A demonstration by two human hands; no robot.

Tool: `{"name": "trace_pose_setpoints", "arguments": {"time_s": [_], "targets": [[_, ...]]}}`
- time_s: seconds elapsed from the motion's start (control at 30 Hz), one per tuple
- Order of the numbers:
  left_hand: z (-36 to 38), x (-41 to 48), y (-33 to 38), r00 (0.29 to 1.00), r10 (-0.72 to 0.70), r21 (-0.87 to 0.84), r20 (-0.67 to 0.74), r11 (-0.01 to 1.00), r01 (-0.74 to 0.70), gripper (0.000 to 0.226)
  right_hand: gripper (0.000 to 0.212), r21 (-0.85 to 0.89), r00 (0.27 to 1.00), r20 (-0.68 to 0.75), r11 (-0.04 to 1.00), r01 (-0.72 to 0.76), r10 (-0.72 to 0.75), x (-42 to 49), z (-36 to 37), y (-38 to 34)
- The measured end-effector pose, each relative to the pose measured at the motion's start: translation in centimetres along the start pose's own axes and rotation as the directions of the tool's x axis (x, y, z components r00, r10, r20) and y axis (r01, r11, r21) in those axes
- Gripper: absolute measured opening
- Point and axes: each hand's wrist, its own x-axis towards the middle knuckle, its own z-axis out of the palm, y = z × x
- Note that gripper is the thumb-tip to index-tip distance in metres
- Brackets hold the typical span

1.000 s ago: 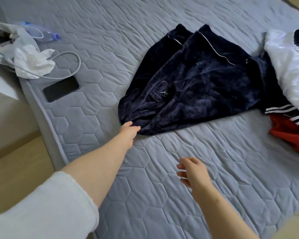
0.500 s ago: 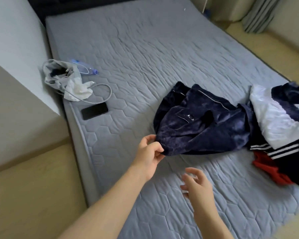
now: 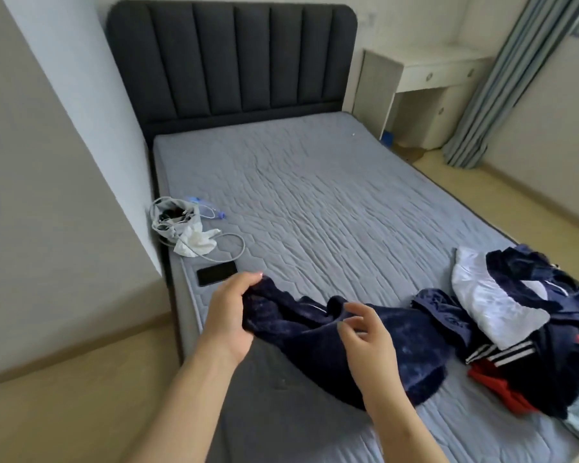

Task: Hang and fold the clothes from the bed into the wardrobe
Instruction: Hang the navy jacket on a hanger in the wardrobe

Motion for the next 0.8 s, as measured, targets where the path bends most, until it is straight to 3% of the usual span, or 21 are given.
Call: {"name": "trace_pose_setpoints", "arguments": {"time_s": [0.13, 0.23, 0.3, 0.33, 0.43, 0.5, 0.57, 0.63, 0.7, 0.8], "targets": [[-0.5, -1.9, 4.8, 0.988, 0.153, 0.056, 0.0, 0.987, -0.153, 0.021, 0.038, -0.031, 0.967, 0.195, 0.984, 0.173, -0.164, -0.8, 2.6, -3.6], [0.0, -3.4, 7.3, 0.948, 0.247, 0.194, 0.202, 0.938, -0.286, 0.019, 0.047, 0.024, 0.897, 0.376, 0.97, 0.244, -0.234, -1.2, 4.5, -5.8], [0.4, -4.3, 7.8, 0.911, 0.212, 0.338, 0.355, 0.879, -0.337, 0.009, 0.039, 0.054, 0.855, 0.459, 0.969, 0.243, -0.24, -1.2, 5.3, -6.6], [0.3, -4.5, 7.6, 0.896, 0.169, 0.399, 0.41, 0.851, -0.343, 0.016, 0.028, 0.027, 0.856, 0.461, 0.968, 0.249, -0.233, -1.2, 5.6, -6.7], [-0.8, -4.3, 6.4, 0.871, 0.144, 0.557, 0.47, 0.717, -0.419, 0.036, 0.005, -0.109, 0.916, 0.36, 0.967, 0.232, -0.179, -1.1, 5.1, -6.5], [-1.7, -3.4, 5.4, 0.862, 0.256, 0.71, 0.438, 0.489, -0.507, 0.04, 0.016, -0.071, 0.959, 0.228, 0.98, 0.187, -0.167, -1.1, 4.5, -5.9], [-2.1, -2.5, 4.2, 0.837, 0.405, 0.851, 0.369, 0.216, -0.479, 0.036, 0.026, -0.023, 0.984, 0.09, 0.987, 0.159, -0.157, -1.4, 4.1, -5.5], [-2.3, -1.9, 2.6, 0.802, 0.522, 0.914, 0.289, 0.099, -0.394, 0.027, 0.032, -0.007, 0.988, 0.007, 0.988, 0.153, -0.153, -1.8, 4.0, -5.2], [-2.4, -1.3, 0.6, 0.806, 0.553, 0.949, 0.211, 0.08, -0.304, 0.022, 0.035, 0.027, 0.987, -0.074, 0.989, 0.147, -0.145, -1.9, 3.6, -5.0], [-2.2, -0.6, -1.1, 0.924, 0.381, 0.967, -0.012, 0.241, -0.087, 0.012, 0.039, 0.114, 0.976, -0.182, 0.983, 0.143, -0.12, -1.8, 2.2, -4.8]]}}
